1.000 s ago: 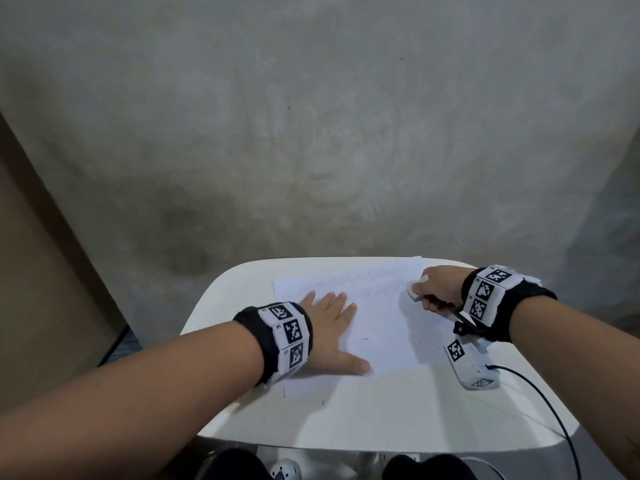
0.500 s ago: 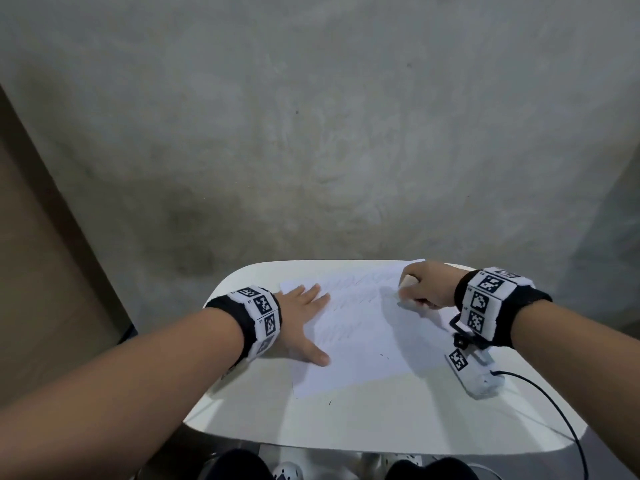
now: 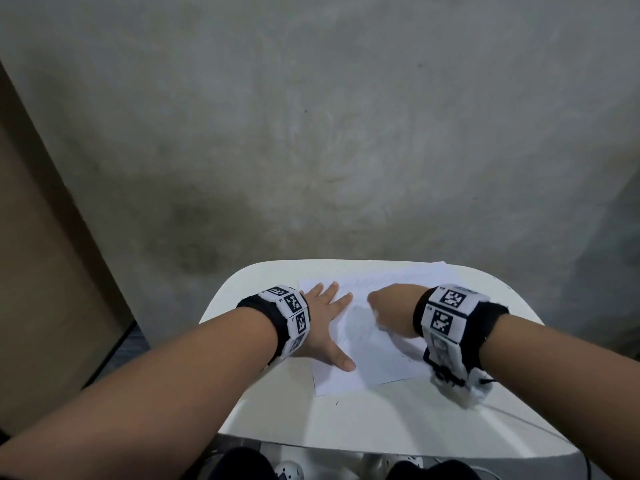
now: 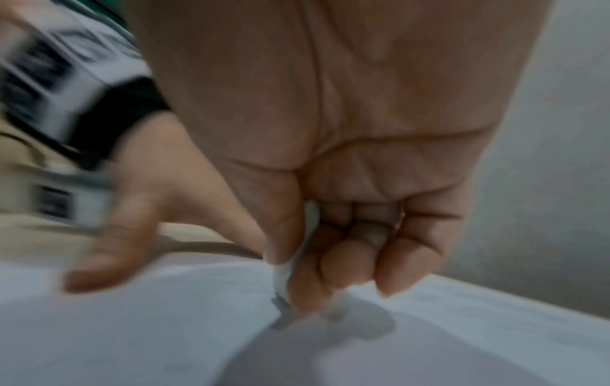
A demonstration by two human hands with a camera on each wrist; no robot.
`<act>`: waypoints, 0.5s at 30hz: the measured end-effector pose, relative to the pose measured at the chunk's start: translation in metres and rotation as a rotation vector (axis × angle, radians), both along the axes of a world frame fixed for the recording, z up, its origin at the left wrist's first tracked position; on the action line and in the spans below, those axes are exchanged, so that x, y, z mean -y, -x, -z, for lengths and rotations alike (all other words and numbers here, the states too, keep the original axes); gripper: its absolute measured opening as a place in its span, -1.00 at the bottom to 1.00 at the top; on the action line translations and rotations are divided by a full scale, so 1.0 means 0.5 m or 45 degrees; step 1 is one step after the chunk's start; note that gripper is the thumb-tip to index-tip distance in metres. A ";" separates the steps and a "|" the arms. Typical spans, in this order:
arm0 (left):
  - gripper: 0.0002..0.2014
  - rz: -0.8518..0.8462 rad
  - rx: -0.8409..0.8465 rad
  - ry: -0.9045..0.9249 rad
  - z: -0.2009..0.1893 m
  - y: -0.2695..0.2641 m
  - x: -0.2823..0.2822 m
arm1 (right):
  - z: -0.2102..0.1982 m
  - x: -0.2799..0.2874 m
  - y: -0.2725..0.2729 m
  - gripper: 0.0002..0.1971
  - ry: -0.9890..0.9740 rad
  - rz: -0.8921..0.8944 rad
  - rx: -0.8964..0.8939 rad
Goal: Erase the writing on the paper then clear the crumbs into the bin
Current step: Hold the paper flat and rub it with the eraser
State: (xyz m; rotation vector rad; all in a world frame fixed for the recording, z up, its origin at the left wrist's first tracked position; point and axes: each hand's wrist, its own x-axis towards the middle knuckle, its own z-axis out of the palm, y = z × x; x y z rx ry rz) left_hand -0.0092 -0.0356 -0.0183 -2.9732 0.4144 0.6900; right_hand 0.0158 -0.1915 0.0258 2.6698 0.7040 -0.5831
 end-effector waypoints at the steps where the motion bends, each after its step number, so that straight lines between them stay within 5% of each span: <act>1: 0.20 0.004 0.005 -0.004 0.002 -0.001 0.000 | 0.005 -0.007 0.017 -0.79 0.021 -0.053 -0.020; 7: 0.20 0.015 0.009 -0.021 -0.001 -0.001 -0.001 | -0.011 0.027 -0.020 -0.73 0.064 0.028 0.089; 12: 0.20 0.013 0.015 -0.053 -0.003 0.000 0.004 | 0.010 -0.013 0.024 -0.76 0.098 -0.175 0.007; 15: 0.20 -0.008 -0.015 -0.054 -0.004 0.001 0.004 | -0.006 0.006 -0.007 -0.73 0.062 -0.030 0.062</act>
